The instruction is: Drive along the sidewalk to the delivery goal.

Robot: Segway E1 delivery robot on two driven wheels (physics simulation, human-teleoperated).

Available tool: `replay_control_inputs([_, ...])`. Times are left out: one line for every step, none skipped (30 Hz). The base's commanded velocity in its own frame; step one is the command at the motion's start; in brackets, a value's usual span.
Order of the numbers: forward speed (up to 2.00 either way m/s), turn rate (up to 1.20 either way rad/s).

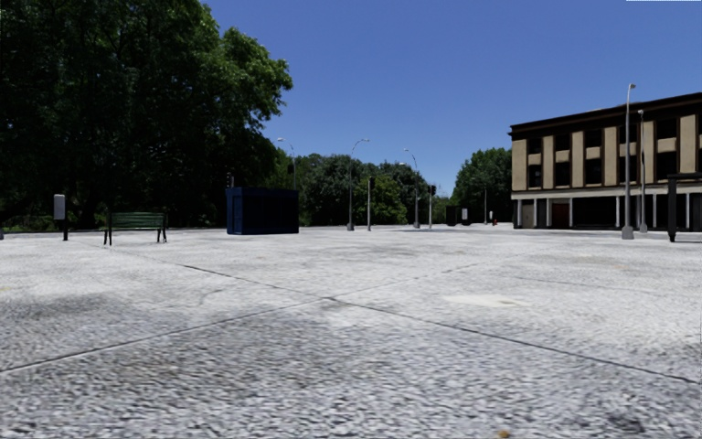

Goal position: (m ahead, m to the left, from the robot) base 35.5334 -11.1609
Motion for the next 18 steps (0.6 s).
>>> replay_control_inputs([2.0, 0.0])
replay_control_inputs([2.0, 0.0])
replay_control_inputs([2.0, 0.0])
replay_control_inputs([2.0, 0.0])
replay_control_inputs([2.0, 0.0])
replay_control_inputs([2.0, 0.0])
replay_control_inputs([2.0, 0.0])
replay_control_inputs([2.0, 0.0])
replay_control_inputs([2.0, 0.0])
replay_control_inputs([2.0, 0.0])
replay_control_inputs([2.0, 0.0])
replay_control_inputs([2.0, 0.0])
replay_control_inputs([2.0, 0.0])
replay_control_inputs([2.0, 0.0])
replay_control_inputs([2.0, 0.0])
replay_control_inputs([2.0, 0.0])
replay_control_inputs([2.0, 0.0])
replay_control_inputs([2.0, 0.0])
